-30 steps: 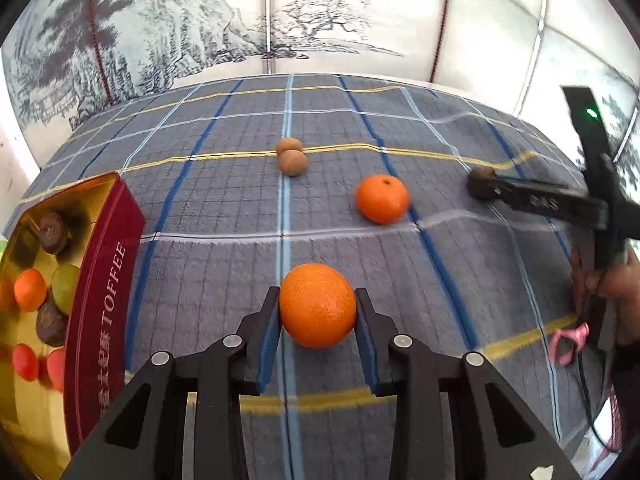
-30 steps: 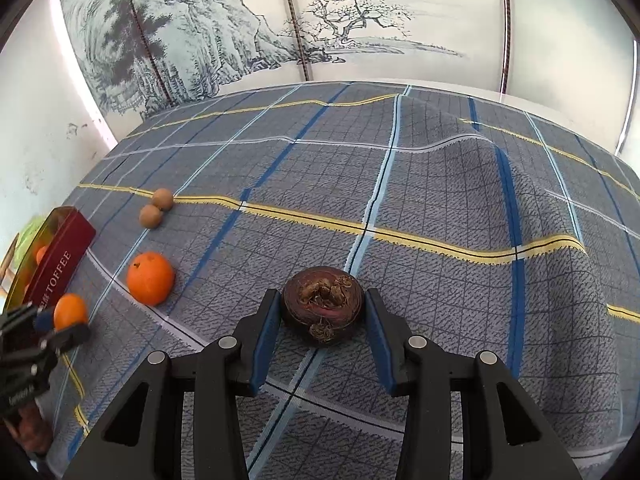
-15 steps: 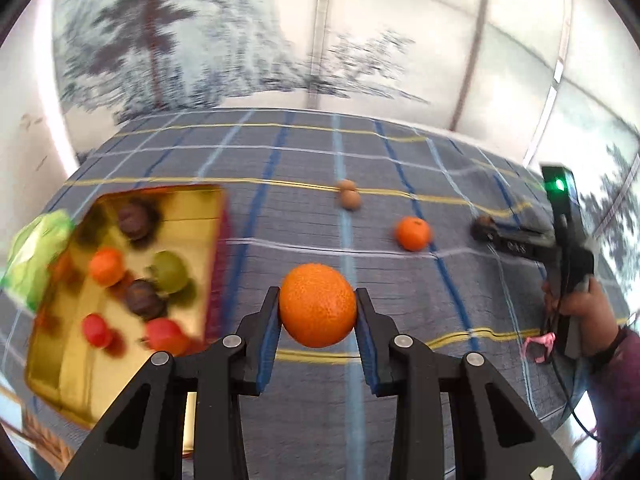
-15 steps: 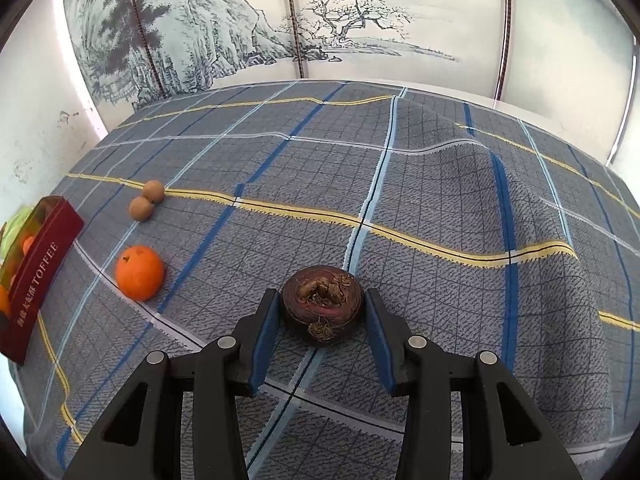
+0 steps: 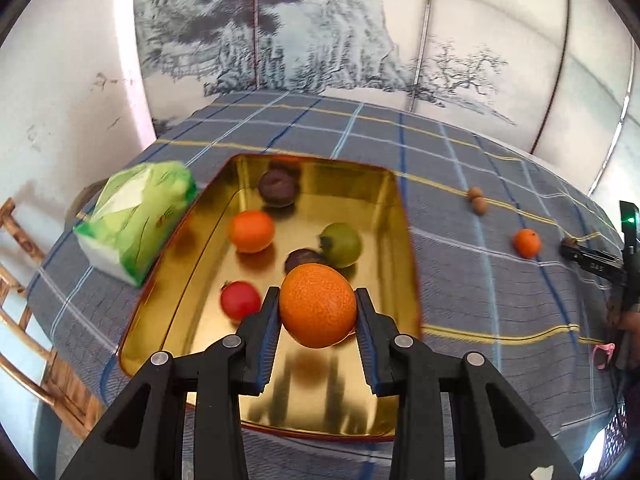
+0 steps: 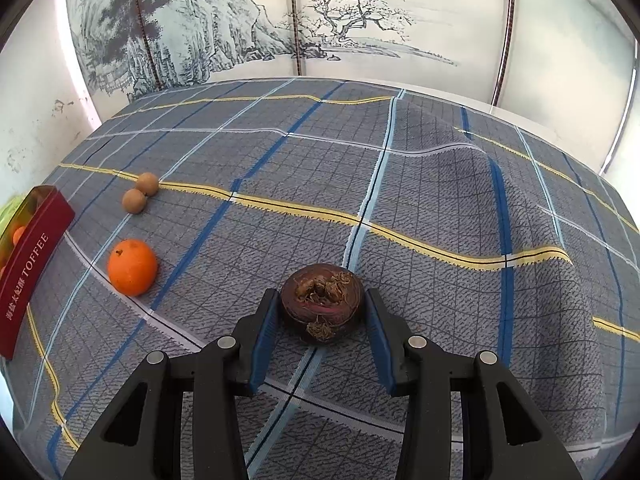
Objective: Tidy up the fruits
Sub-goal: 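Carry the orange into the tin and open the left tool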
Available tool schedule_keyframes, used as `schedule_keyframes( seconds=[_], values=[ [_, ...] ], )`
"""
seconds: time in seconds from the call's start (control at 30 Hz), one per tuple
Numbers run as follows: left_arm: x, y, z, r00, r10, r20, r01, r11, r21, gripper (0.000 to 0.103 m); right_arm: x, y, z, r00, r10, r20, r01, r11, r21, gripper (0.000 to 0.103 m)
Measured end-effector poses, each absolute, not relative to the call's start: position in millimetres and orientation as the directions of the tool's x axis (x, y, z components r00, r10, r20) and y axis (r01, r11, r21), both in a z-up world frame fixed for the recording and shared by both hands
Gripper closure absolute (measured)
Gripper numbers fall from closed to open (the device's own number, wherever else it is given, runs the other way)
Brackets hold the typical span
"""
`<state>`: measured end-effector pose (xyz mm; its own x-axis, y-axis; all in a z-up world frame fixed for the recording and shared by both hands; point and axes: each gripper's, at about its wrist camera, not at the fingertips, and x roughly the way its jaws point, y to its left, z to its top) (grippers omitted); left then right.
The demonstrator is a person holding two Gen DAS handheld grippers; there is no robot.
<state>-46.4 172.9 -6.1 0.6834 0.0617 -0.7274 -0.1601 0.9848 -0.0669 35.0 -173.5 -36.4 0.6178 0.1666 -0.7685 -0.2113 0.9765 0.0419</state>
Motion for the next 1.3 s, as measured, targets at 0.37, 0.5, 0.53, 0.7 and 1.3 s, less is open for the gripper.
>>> schedule_keyframes(
  seconds=[0.37, 0.5, 0.53, 0.7, 1.3],
  values=[
    [-49, 179, -17, 0.672, 0.074, -0.737, -0.169, 0.984, -0.056, 0.072, 37, -171, -37, 0.619, 0.151, -0.771, -0.21, 0.977, 0.023, 0.06],
    [-49, 179, -18, 0.673, 0.077, -0.736, -0.17, 0.984, -0.052, 0.072, 37, -171, -37, 0.618, 0.151, -0.771, -0.21, 0.977, 0.023, 0.06],
    [-49, 179, -18, 0.672, 0.077, -0.736, -0.171, 0.984, -0.052, 0.071, 37, -171, -37, 0.618, 0.151, -0.771, -0.21, 0.977, 0.023, 0.06],
    [-47, 179, -23, 0.662, 0.079, -0.746, -0.173, 0.984, -0.049, 0.071, 37, -171, -37, 0.618, 0.151, -0.771, -0.21, 0.978, 0.023, 0.06],
    [-48, 172, -23, 0.677, 0.119, -0.726, -0.162, 0.987, 0.01, 0.071, 37, -171, -37, 0.618, 0.149, -0.772, -0.209, 0.978, 0.022, 0.06]
  ],
)
